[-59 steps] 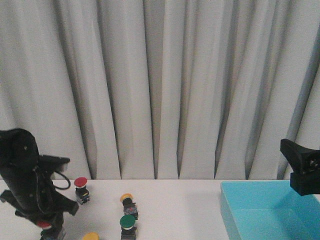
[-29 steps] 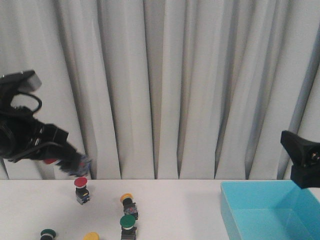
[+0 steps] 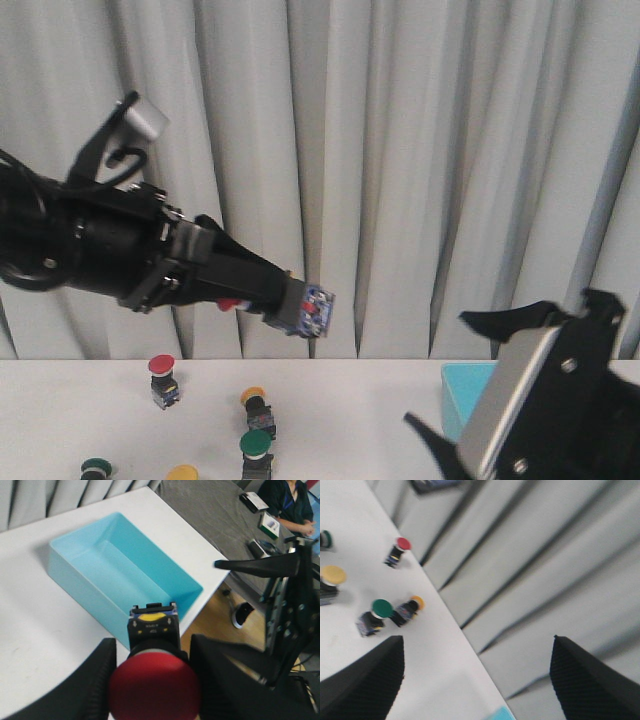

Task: Pick red and yellow buttons and place in box
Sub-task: 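Lift the red button with the left gripper toward the right gripper, then close the right gripper on the red button and open the left gripper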

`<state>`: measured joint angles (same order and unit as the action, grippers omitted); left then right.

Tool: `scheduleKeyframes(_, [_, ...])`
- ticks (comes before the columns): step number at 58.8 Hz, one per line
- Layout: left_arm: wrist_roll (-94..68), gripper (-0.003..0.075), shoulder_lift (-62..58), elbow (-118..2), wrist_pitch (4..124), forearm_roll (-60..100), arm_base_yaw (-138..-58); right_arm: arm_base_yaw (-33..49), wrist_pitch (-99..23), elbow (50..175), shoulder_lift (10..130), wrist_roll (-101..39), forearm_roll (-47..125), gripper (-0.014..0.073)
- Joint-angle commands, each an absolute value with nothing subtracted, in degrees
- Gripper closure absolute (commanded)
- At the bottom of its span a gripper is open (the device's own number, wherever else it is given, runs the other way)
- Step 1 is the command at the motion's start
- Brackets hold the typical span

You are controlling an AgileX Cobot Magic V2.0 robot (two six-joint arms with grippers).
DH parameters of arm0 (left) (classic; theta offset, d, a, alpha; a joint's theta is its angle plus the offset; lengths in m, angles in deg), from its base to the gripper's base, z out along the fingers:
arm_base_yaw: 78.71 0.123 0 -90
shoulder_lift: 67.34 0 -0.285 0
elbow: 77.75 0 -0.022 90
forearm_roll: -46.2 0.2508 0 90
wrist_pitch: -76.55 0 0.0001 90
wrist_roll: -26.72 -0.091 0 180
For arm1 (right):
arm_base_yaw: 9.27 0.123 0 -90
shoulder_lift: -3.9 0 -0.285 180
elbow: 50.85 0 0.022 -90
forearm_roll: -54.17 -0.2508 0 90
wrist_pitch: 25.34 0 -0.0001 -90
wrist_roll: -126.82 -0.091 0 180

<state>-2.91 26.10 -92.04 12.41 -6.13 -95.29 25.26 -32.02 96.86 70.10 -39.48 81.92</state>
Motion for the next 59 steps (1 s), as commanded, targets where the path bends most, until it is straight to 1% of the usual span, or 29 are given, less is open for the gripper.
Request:
scheduleKeyframes(1, [-3.1, 0.0715, 24.7, -93.7, 14.9, -10.5, -97.7, 27.3, -26.7, 98.9, 70.8, -38.8, 83.0, 0.0013])
scheduleKeyframes(18, [-3.1, 0.0715, 26.6, -93.6, 15.1, -6.0, -103.6, 27.9, -24.0, 99.1, 72.5, -38.7, 83.0, 0.0013])
scheduleKeyframes(33, [-3.1, 0.0715, 28.1, -93.6, 16.8, -5.3, -107.4, 27.9, -23.4, 99.1, 73.3, -38.5, 83.0, 0.0013])
scheduleKeyframes(52, [-3.8, 0.0715, 29.0, -93.6, 17.1, -4.8, -108.2, 27.9, -22.6, 99.1, 73.5, -38.5, 82.9, 0.0013])
scheduleKeyframes(59, [-4.7, 0.0715, 29.0, -93.6, 17.3, -4.9, -108.7, 27.9, -23.0, 99.1, 74.3, -38.5, 82.6, 0.0044])
